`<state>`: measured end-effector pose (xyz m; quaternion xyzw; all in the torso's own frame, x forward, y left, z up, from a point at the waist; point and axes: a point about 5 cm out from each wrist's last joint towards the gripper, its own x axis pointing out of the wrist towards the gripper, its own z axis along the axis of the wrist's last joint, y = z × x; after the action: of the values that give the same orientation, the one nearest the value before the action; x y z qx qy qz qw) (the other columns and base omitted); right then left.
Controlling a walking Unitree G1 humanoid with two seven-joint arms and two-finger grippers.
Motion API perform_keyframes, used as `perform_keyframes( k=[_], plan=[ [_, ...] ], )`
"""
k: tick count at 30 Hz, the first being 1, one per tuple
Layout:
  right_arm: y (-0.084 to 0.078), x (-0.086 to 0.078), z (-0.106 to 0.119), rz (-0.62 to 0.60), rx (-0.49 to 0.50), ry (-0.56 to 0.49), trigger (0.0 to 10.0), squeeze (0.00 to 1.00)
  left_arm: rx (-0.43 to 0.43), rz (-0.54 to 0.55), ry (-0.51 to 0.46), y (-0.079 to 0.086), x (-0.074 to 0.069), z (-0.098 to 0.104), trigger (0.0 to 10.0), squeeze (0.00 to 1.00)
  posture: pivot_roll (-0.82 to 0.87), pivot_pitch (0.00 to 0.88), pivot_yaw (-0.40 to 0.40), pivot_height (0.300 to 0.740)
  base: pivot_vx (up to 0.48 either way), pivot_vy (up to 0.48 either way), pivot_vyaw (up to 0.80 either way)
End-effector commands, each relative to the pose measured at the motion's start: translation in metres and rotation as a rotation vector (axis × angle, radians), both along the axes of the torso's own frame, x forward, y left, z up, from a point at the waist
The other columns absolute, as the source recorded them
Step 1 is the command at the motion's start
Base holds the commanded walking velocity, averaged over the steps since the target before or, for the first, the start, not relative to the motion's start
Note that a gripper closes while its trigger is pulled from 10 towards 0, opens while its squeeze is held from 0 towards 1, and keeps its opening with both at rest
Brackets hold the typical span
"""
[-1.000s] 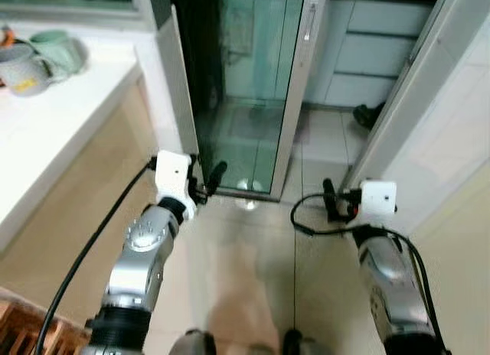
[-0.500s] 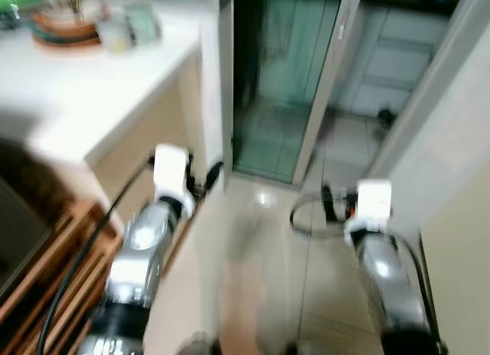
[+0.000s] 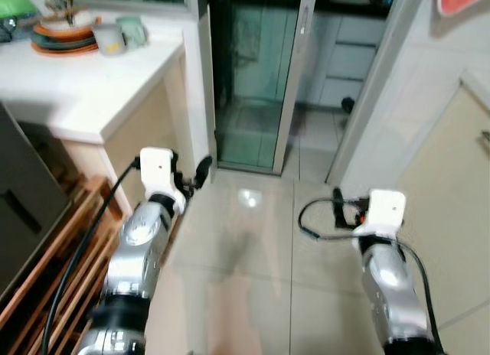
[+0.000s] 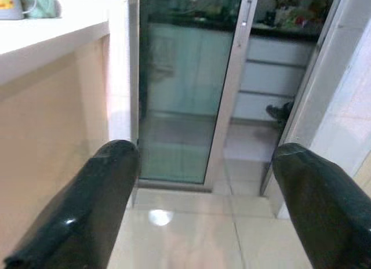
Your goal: Restocking fridge
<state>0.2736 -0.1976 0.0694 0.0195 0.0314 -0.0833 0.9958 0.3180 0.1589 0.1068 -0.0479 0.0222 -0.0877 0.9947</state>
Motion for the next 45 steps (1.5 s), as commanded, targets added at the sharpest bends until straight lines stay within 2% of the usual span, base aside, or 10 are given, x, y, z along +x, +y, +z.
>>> perform_keyframes(
  k=[1, 4, 5, 6, 22, 27, 30, 45],
  plan=[
    [-0.0002, 0.0034, 0.0052, -0.015, 0.012, -0.026, 10.0, 1.00, 0.019, 0.014, -0.001, 0.0011, 0.0039, 0.0015, 10.0, 1.00, -0.06, 0.000, 0.026, 0.740, 0.000, 0.000, 0.00],
    [0.0033, 0.0047, 0.0026, 0.020, 0.020, -0.006, 10.0, 1.00, 0.015, 0.002, 0.015, 0.0005, 0.0047, -0.0009, 10.0, 1.00, -0.06, 0.000, 0.028, 0.740, 0.000, 0.000, 0.00],
    [0.0041, 0.0047, 0.0030, 0.024, 0.026, -0.012, 10.0, 0.93, 0.019, 0.003, 0.017, 0.0007, 0.0049, -0.0015, 10.0, 1.00, -0.06, 0.000, 0.027, 0.740, 0.000, 0.000, 0.00],
    [0.0047, 0.0046, 0.0033, 0.026, 0.026, -0.016, 10.0, 0.00, 0.027, 0.002, 0.017, 0.0009, 0.0050, -0.0018, 10.0, 0.00, -0.06, 0.000, 0.027, 0.740, 0.000, 0.244, 0.00],
    [0.0051, 0.0065, -0.0003, 0.033, -0.001, 0.004, 10.0, 0.00, 0.001, 0.011, 0.021, 0.0031, 0.0056, -0.0047, 10.0, 0.00, -0.05, 0.000, 0.021, 0.740, 0.000, 0.417, 0.00],
    [0.0064, 0.0072, -0.0014, 0.040, -0.003, 0.010, 10.0, 0.00, 0.071, 0.019, -0.028, 0.0033, 0.0052, -0.0003, 10.0, 0.00, -0.05, 0.000, 0.021, 0.740, -0.064, 0.241, 0.00],
    [0.0074, 0.0082, -0.0021, 0.045, -0.005, 0.012, 10.0, 0.00, 0.077, -0.007, -0.029, -0.0013, 0.0050, -0.0005, 10.0, 0.00, -0.05, 0.000, 0.021, 0.740, 0.000, 0.000, 0.00],
    [0.0082, 0.0118, -0.0023, 0.049, -0.009, 0.015, 10.0, 0.00, 0.074, 0.014, -0.022, 0.0016, 0.0083, -0.0012, 10.0, 0.00, -0.05, 0.000, 0.021, 0.740, -0.453, 0.000, 0.00]
  ],
)
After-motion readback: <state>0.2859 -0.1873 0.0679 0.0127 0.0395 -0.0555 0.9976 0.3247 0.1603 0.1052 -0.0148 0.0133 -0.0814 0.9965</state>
